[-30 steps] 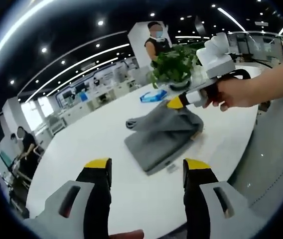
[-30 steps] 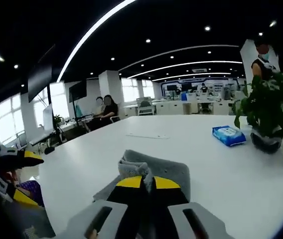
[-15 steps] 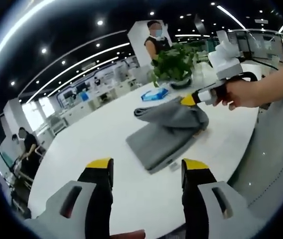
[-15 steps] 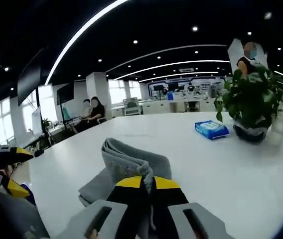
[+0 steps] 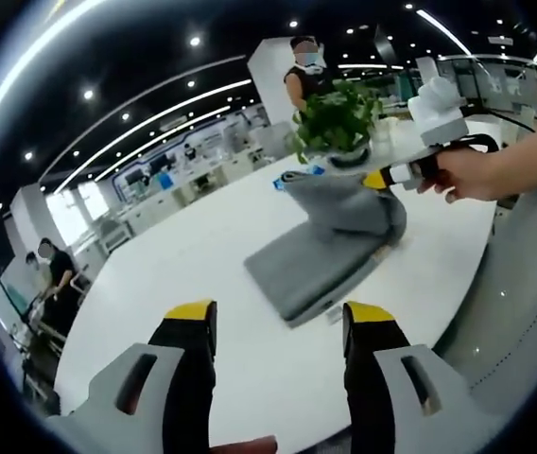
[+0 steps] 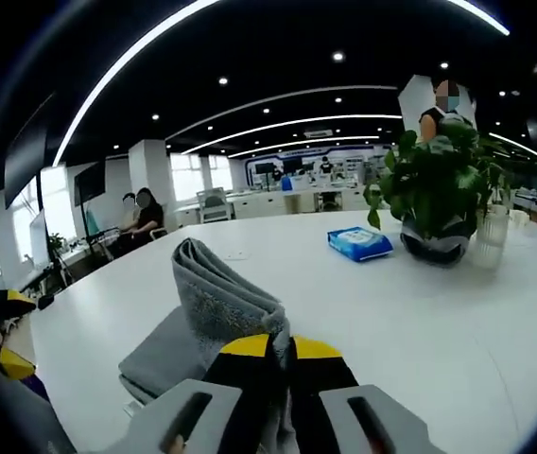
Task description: Open the folded towel by lifting each exposed corner and separating the folded layers until the towel lies flat within the target outline without major curled edges
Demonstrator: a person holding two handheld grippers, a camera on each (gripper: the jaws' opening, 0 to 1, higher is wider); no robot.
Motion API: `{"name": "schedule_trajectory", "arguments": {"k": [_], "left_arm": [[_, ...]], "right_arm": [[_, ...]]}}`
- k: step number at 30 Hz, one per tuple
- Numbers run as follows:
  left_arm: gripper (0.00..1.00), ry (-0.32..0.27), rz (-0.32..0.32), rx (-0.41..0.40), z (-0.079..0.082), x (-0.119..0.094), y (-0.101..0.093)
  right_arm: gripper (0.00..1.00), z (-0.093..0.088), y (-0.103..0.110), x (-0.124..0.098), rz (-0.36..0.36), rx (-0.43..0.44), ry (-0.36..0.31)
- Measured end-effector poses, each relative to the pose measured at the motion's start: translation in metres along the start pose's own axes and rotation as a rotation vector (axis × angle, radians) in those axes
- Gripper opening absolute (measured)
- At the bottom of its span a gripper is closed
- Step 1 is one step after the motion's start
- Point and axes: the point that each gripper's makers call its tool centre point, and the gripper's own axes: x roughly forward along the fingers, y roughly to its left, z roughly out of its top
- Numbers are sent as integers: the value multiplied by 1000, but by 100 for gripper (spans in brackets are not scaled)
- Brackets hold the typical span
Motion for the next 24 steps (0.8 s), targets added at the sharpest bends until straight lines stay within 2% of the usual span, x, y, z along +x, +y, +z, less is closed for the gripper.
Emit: {"name": "schedule_trajectory", "arguments": {"k": [4,14,16,20,24], "left_arm": [[52,10,-1,9,-2,0,-1],[51,13,2,25,-2,0,-2],[51,15,3,27,-2,0,-2],[51,17,7,22,-2,-1,-1],[51,16,2,28,-1,-1,-3]], "right_arm": [[3,-2,-8,-1,-45,-34,15],[4,-8,-21,-6,-107,-43,38],[4,-10,-27,-8,-137,-43,46],[4,-18,-41,-12,-187,6,72],[4,-20,-49,-14,-206,56,68]]}}
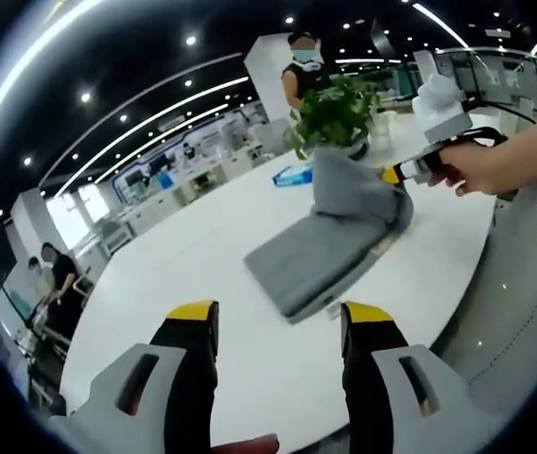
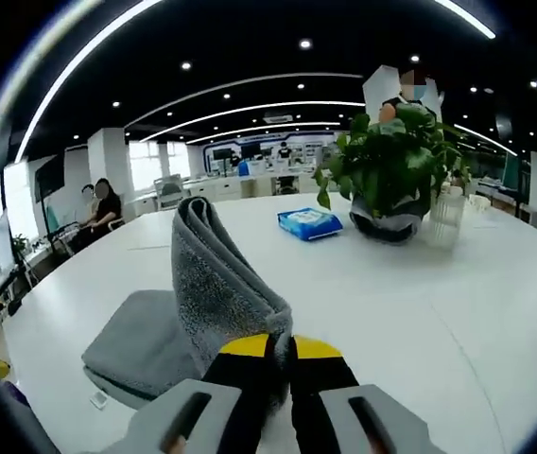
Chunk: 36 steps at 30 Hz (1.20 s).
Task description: Open the folded towel by lifting each exposed corner and separating the folded layers until the towel lies flat within the target outline without major curled edges
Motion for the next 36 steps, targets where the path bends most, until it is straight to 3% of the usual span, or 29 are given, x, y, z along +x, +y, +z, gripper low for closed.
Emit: {"name": "schedule_trajectory", "arguments": {"k": [28,36], "left_arm": [[49,7,30,-12,-1,-1,8],[49,11,18,-35,-2,0,7]], "right_arm": [[5,-11,-39,-11,-178,11,48],[11,3,-51,-20,-198,48,-1]]}}
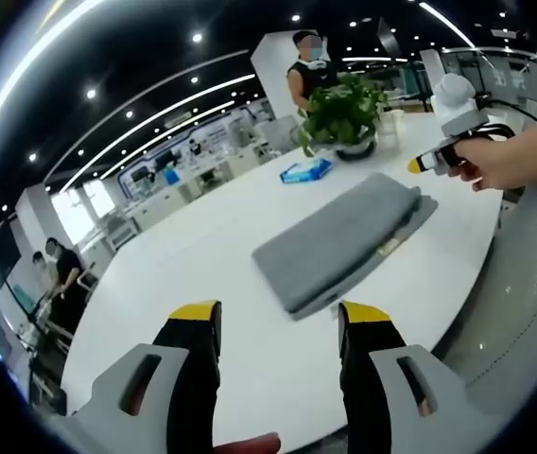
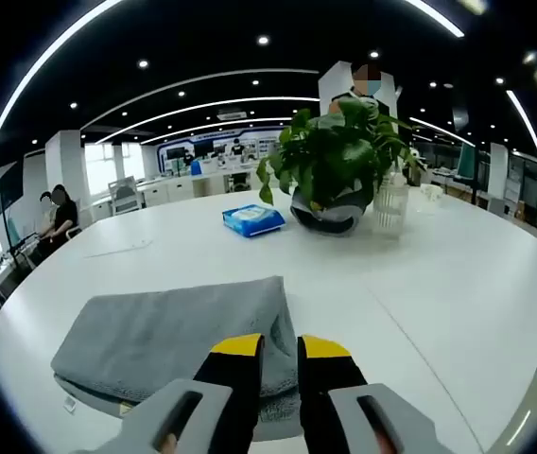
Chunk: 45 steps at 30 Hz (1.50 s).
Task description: Open the folded towel by lifting each exposed corner and separating the folded layers until the towel lies flat within the target outline without major curled edges
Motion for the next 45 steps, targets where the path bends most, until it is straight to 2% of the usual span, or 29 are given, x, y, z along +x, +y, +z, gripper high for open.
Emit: {"name": "schedule_trajectory", "arguments": {"k": [4,6,8,11,12,14,16,19,22,25,27,30,34,38,41,45], "left_arm": [[49,-7,-58,-81,5,6,-5],[50,-3,-75,-103,8,12,-6],[51,-15,-93,-133,17,21,-8],[53,-32,-101,-120,27,35,-9],[52,-36,-107,-121,31,41,-9],[52,-38,-118,-140,34,51,-10],[52,-26,-131,-172,33,62,-12],[51,-6,-141,-203,28,77,-16],[50,19,-149,-223,22,90,-19],[48,46,-149,-252,14,102,-20],[48,60,-149,-270,10,109,-20],[47,84,-153,-291,3,120,-21],[45,112,-159,-297,-8,135,-24],[45,152,-182,-287,-19,145,-32],[44,173,-191,-279,-25,150,-35],[44,217,-206,-264,-36,154,-40]], "right_arm": [[14,11,6,4,73,28,-27],[14,17,12,7,122,-40,-22],[14,23,18,9,157,-70,-24],[11,34,35,13,296,-96,-27],[9,36,43,15,365,-127,-9],[9,43,45,22,399,-255,-1],[10,44,51,30,462,-361,26],[12,43,54,44,511,-437,63],[13,45,55,59,528,-442,72],[14,37,56,75,548,-498,119],[17,34,58,83,564,-487,137],[21,21,58,98,575,-453,196],[23,5,53,113,576,-469,253],[25,-4,53,117,578,-469,295],[23,-18,52,124,583,-475,346],[22,-24,52,124,574,-434,370]]}}
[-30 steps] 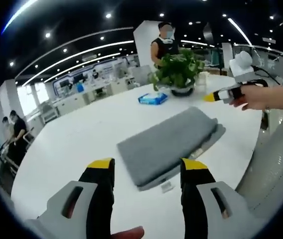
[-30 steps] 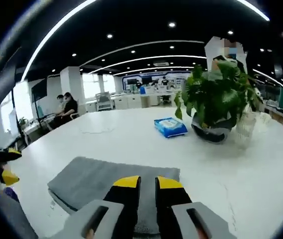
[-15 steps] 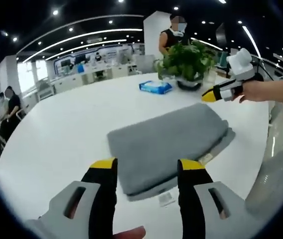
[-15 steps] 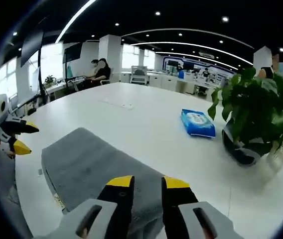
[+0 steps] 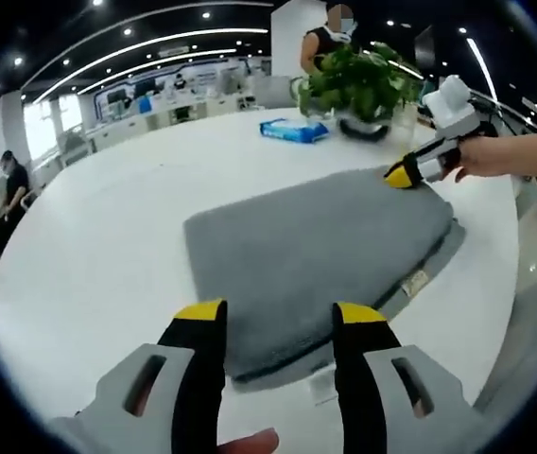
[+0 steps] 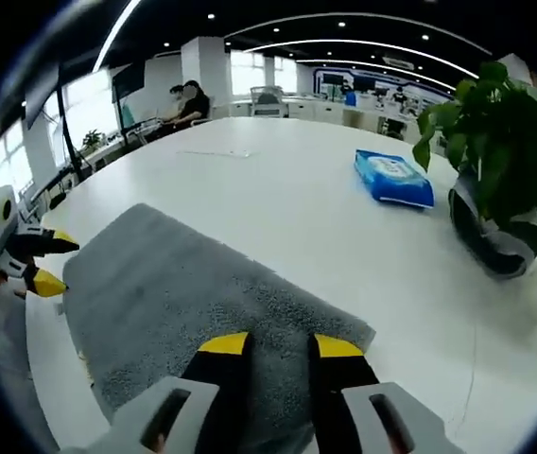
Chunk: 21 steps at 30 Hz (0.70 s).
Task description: Open the folded towel by lifting each exposed corner and separating the folded layers until the towel lies flat within the target outline without major curled edges
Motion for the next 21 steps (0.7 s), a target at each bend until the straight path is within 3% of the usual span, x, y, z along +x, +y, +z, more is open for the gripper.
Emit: {"name": "schedule_trajectory", "arguments": {"k": [4,13,21], "left_arm": [[43,21,-6,-45,-7,4,0],[41,60,-27,-16,-8,7,0],[40,97,-65,34,-6,10,-1]], "right_arm": [[20,-2,-1,0,14,99,30],[20,-8,3,-2,6,54,84],[19,-18,12,-9,-59,7,127]]}}
